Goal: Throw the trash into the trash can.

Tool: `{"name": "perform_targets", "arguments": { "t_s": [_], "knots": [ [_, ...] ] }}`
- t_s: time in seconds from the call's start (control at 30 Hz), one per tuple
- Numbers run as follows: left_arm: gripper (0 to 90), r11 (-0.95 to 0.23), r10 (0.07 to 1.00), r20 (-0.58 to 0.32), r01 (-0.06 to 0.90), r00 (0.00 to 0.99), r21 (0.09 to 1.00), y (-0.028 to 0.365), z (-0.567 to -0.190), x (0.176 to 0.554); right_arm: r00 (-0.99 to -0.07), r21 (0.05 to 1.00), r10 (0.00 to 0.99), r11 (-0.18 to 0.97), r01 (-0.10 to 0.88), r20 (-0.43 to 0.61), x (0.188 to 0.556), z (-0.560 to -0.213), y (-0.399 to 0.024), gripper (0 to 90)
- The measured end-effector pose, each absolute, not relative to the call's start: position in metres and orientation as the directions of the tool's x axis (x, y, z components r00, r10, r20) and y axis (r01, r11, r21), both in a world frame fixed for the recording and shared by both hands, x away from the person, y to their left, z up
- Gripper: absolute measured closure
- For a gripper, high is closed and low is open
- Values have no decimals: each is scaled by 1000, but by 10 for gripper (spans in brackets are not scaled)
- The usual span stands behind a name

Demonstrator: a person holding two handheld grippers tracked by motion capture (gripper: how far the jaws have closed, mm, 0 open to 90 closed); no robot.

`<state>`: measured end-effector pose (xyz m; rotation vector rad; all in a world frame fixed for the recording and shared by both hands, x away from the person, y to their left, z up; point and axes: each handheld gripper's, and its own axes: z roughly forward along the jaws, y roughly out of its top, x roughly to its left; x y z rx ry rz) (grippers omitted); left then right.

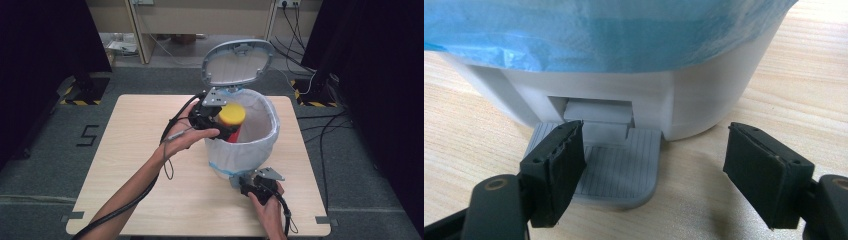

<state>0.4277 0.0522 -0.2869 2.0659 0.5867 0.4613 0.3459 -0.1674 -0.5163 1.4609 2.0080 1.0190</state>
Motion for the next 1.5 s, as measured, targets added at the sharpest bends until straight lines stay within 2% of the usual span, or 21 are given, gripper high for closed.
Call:
{"name": "perform_targets", "arguments": {
  "t_s": [0.67,1.07,1.5],
  "knots": [
    [172,-432,579,85,216,811,876,72,-271,418,-335,778,940,164,606,63,346,-516,-167,243],
    [147,-373,627,54,238,777,897,114,-269,417,-336,780,940,167,604,59,346,-516,-167,243],
    [147,-305,682,-5,291,731,907,166,-297,411,-336,780,940,169,603,57,346,-516,-167,243]
  ]
}}
